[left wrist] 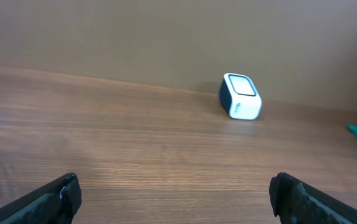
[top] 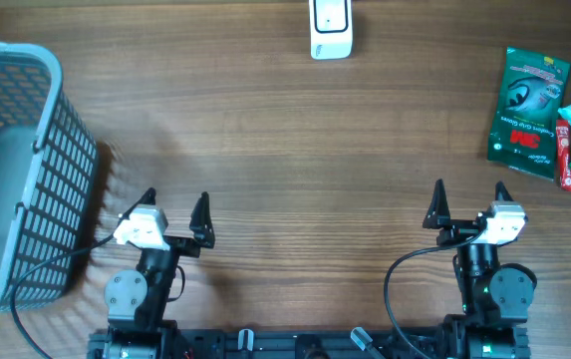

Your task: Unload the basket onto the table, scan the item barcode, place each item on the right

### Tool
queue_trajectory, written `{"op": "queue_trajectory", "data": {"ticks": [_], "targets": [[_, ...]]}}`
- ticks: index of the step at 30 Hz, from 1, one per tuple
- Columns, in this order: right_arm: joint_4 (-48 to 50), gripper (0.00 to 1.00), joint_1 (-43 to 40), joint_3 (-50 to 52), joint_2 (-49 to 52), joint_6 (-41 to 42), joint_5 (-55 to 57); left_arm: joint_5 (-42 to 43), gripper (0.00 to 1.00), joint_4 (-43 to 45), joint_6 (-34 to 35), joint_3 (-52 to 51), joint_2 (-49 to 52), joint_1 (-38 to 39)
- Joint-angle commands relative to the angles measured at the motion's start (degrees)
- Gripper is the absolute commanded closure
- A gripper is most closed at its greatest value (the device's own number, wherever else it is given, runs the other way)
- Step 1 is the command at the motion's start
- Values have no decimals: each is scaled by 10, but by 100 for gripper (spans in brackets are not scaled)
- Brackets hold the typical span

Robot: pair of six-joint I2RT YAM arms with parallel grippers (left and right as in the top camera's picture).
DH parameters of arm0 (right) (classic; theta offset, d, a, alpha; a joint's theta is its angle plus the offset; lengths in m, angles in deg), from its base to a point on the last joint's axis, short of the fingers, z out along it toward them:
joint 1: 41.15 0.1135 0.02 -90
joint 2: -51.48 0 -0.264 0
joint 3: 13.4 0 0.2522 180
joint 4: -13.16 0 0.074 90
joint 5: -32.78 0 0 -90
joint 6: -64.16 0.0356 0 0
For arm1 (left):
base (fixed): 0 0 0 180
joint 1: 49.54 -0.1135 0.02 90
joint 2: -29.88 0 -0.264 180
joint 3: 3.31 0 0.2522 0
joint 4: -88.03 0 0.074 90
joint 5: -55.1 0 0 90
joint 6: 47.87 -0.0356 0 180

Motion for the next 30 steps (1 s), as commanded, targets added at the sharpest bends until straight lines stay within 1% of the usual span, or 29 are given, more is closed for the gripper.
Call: {"op": "queue_trajectory", "data": {"ticks": [1,5,8,12,30], "targets": [[1,0,1,2,-5,-7,-11,-27,0,-3,-35,-6,-6,-2],[1,0,1,2,-5,-7,-11,-29,0,-4,-48,-6,-6,-2],[1,0,1,2,-5,-7,-11,-31,0,-4,-79,-6,-6,-2],[1,0,1,2,-5,-7,-11,-31,0,-4,-92,-6,-6,-2],[1,0,1,2,-5,-7,-11,-24,0,-1,-92,-6,-6,-2]]}}
